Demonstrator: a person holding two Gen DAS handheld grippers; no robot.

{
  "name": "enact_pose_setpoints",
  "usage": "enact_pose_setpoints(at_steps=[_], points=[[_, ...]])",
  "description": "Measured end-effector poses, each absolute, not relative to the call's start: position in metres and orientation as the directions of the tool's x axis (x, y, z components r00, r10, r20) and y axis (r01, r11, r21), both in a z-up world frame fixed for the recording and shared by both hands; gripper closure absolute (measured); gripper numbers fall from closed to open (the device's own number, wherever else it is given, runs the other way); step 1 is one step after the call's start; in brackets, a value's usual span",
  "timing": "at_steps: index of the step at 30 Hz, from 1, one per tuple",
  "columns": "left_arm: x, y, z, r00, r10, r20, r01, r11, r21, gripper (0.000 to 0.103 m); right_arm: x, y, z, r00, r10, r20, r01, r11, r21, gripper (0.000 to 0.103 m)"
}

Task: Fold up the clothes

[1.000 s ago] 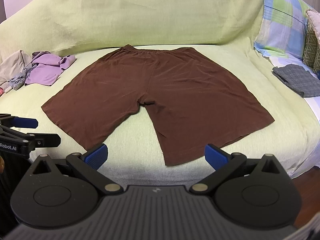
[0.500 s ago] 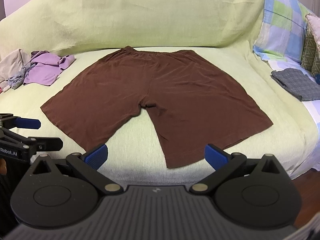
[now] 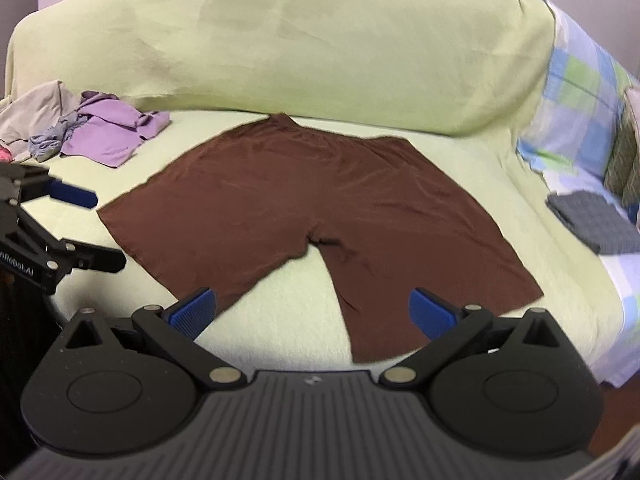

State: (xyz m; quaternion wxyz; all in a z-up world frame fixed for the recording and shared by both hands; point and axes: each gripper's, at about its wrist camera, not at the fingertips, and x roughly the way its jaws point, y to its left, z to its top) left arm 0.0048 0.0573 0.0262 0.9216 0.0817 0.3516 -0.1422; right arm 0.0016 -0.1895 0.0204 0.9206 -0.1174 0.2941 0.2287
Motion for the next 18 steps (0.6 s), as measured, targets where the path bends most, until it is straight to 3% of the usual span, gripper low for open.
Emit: enact_pose_setpoints(at_steps=[7,13,18], points=[[0.036,0.096,0.027,0.696,-0.245,-0.675,0.452,0.880,0.146,0.001,0.021,-0.161,0.020,0.732,0.371,-0.571,-0.526,0.841,-0.129,0.001],[0.094,0.121,0.010,0.639,-0.397,-0.660,0.625,0.767,0.144,0.001,0.073,-0.118,-0.008,0.724,0.419,-0.548,-0.585,0.794,-0.167,0.002],[0.136,0.152,0.002,0.564,-0.435,-0.702,0.691,0.715,0.111,0.001,0.108,-0.089,-0.018,0.700,0.406,-0.588,-0.617,0.758,-0.212,0.004]])
